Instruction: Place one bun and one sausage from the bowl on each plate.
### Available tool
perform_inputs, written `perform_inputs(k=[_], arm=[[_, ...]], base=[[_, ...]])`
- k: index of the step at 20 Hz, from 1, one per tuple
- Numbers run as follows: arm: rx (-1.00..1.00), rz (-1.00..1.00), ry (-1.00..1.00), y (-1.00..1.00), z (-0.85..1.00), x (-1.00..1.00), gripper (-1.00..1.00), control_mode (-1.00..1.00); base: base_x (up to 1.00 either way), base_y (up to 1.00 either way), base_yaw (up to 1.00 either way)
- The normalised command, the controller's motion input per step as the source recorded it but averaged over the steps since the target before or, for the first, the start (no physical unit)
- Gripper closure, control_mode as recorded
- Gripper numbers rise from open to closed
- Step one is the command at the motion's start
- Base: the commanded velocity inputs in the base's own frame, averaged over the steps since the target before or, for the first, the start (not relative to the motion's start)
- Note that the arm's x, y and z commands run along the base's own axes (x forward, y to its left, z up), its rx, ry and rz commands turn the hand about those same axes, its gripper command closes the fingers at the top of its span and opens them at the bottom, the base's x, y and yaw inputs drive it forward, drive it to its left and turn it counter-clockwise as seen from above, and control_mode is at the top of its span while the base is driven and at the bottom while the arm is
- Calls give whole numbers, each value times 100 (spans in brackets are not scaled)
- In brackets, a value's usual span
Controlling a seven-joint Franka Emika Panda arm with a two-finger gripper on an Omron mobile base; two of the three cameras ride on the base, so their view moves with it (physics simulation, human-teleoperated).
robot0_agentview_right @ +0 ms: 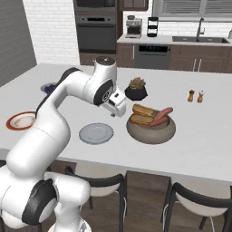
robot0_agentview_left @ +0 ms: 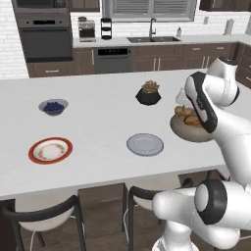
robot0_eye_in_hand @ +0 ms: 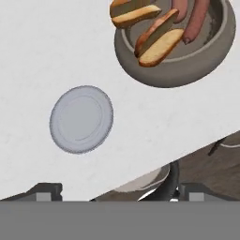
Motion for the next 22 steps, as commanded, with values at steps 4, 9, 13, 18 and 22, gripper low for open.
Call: perform_inputs(k=[4,9,13,18,22], arm=[[5,-42,0,-55,0,37,-100,-100],[7,-22,0,-65,-14,24,-100,-100],[9,-17,0,-35,-10,45,-100,-100],[10,-15,3,-25,-9,46,-100,-100],[4,-14,1,-15,-11,41,-100,-100]], base=[[0,0,0],[0,0,0],[0,0,0],[0,0,0],[0,0,0]])
